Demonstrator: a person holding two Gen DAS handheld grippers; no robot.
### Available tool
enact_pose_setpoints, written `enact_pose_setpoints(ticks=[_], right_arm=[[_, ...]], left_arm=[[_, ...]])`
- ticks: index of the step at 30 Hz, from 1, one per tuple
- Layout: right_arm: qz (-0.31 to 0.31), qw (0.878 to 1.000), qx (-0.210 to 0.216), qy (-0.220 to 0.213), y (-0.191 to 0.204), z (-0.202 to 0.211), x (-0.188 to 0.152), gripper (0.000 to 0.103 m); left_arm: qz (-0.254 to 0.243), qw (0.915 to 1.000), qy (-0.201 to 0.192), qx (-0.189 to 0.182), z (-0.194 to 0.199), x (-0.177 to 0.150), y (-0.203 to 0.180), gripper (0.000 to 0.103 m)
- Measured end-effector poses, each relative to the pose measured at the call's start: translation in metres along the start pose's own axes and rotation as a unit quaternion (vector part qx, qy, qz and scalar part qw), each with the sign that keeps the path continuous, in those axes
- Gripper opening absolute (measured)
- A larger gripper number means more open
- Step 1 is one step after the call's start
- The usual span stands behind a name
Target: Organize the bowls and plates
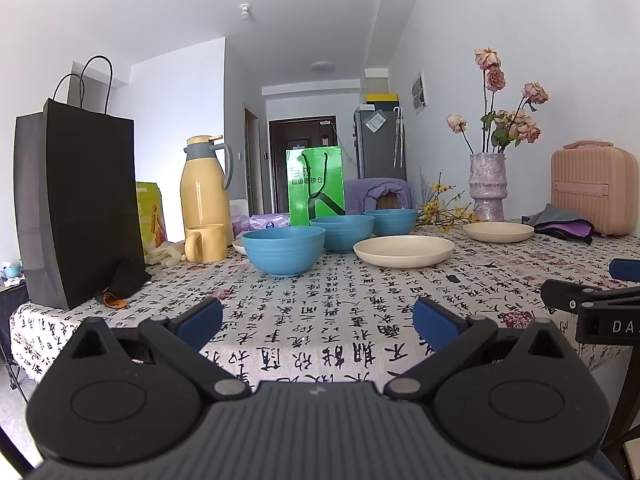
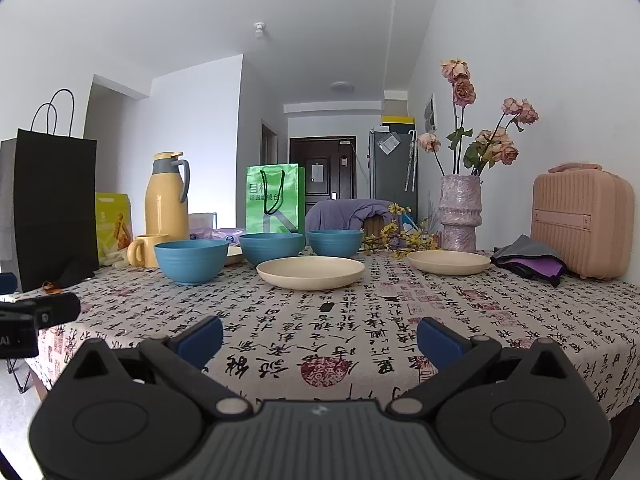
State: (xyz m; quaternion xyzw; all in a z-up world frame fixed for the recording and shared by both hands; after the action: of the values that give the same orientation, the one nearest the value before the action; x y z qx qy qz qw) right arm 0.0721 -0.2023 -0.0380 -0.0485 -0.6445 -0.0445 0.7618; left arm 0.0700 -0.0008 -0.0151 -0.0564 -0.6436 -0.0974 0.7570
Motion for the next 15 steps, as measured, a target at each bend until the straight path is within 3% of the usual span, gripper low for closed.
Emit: enact_pose_setpoints(ticks=[15], right_arm=[[-0.007,1.0,-0.003,0.003,-0.0031,-0.0057,0.0014,0.103]], left_arm=[[-0.01,0.9999,-0.002,-0.002,0.0001,0.0003,-0.0004,0.103]])
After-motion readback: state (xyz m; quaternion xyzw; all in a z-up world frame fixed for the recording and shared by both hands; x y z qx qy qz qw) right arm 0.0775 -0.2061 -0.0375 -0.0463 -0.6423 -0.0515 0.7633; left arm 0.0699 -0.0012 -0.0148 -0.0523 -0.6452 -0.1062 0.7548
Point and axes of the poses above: each gripper's, at about its wrist camera, not at the fingertips, and z roughly against the way its jaws point, y to its left, x to its top, the point moved 7 cm from there along -z, roughly the way its jaws point, and after that the axes turned 12 degrees about -x, right-handed, at the moved point
